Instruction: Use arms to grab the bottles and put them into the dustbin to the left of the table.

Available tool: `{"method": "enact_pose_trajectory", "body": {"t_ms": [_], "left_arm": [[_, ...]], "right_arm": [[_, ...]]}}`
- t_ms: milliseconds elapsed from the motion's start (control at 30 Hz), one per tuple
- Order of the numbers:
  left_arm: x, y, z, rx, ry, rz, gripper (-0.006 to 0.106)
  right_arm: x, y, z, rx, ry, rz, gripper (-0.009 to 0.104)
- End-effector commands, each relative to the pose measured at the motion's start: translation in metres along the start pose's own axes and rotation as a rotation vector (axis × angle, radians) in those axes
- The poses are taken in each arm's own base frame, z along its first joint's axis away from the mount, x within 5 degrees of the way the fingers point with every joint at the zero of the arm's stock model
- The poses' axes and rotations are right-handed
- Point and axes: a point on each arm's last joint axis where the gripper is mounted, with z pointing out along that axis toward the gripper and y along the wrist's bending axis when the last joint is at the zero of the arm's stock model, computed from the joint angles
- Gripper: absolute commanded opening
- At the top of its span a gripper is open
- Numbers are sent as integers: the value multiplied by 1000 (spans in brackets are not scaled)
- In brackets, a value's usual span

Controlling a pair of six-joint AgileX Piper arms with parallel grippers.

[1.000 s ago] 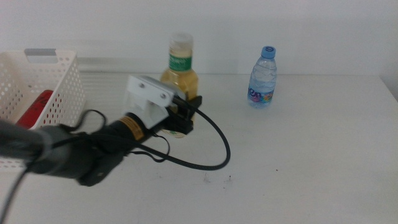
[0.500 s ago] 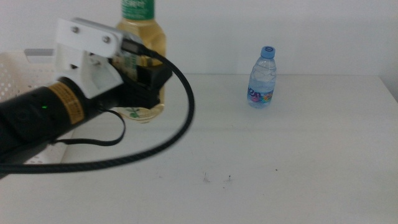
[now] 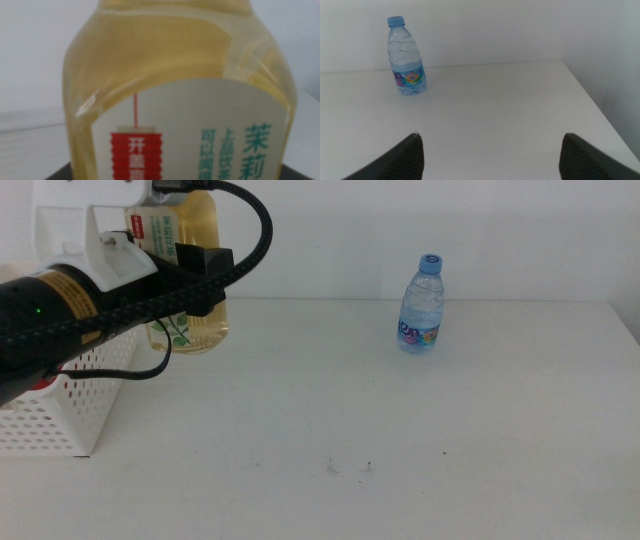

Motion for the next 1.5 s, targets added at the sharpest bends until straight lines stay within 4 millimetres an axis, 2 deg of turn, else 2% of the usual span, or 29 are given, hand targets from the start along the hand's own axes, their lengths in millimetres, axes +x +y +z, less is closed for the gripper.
{"method": "enact_pose_trajectory", "body": {"t_ms": [0, 233, 367, 433, 533, 633, 833, 1000, 1167, 1333, 1467], "left_arm": [[-14, -5, -6, 43, -70, -16, 24], [-6, 2, -6, -38, 28, 34, 24], [-3, 1, -8, -37, 164, 91, 24], [-8, 1, -11, -37, 237, 138, 24], [-25, 6, -16, -64, 264, 137, 24], [-37, 19, -18, -112, 310, 137, 23], [-52, 52, -1, -89, 493, 130, 23], [-65, 99, 11, -159, 550, 53, 23], [-70, 138, 22, -171, 660, 33, 23], [-72, 175, 34, -197, 748, -20, 23], [-63, 209, 43, -237, 810, -56, 23]], "right_arm": [[0, 0, 0, 4, -11, -7, 90], [0, 0, 0, 4, -11, -7, 90], [0, 0, 0, 4, -11, -7, 90], [0, 0, 0, 4, -11, -7, 90], [0, 0, 0, 4, -11, -7, 90], [0, 0, 0, 4, -11, -7, 90], [0, 0, 0, 4, -11, -7, 90], [0, 0, 0, 4, -11, -7, 90], [0, 0, 0, 4, -11, -7, 90], [0, 0, 0, 4, -11, -7, 90], [0, 0, 0, 4, -11, -7, 90]]}}
